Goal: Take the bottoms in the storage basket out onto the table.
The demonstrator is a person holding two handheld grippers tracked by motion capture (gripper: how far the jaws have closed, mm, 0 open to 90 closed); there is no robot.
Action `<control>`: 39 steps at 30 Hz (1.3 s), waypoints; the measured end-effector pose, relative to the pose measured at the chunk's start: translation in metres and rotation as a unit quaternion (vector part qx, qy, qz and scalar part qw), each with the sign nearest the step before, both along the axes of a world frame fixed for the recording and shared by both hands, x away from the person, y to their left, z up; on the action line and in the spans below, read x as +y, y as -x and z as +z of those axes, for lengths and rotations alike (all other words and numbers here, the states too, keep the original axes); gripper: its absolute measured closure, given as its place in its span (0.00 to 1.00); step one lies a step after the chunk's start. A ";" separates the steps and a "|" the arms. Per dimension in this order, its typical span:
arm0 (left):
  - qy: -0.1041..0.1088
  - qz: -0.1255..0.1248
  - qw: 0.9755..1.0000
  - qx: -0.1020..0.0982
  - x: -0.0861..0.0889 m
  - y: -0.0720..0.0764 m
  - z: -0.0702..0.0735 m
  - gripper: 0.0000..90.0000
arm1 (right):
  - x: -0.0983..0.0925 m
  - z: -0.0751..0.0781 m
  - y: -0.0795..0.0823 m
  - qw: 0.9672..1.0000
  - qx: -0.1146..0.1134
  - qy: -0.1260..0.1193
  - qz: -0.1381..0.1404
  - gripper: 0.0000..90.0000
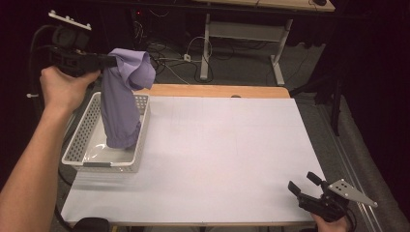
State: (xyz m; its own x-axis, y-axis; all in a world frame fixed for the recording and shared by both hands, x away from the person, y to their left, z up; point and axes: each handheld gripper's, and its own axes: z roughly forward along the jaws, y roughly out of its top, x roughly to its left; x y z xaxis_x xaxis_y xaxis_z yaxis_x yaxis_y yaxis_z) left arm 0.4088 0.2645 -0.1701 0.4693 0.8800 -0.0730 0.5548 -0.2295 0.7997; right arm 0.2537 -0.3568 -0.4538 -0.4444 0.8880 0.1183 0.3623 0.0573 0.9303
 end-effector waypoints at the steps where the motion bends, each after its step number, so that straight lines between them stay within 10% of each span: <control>1: 0.006 -0.001 1.000 -0.004 0.001 0.001 0.003 0.92 | 0.000 0.000 0.000 1.000 0.000 0.001 0.001 0.18; 30: 0.024 -0.103 0.994 -0.025 -0.075 -0.002 0.039 0.92 | 0.001 0.000 -0.001 1.000 0.002 0.001 0.003 0.18; 39: 0.021 -0.141 0.990 -0.019 -0.112 -0.009 0.031 0.92 | 0.001 0.000 -0.001 1.000 0.001 0.001 0.004 0.18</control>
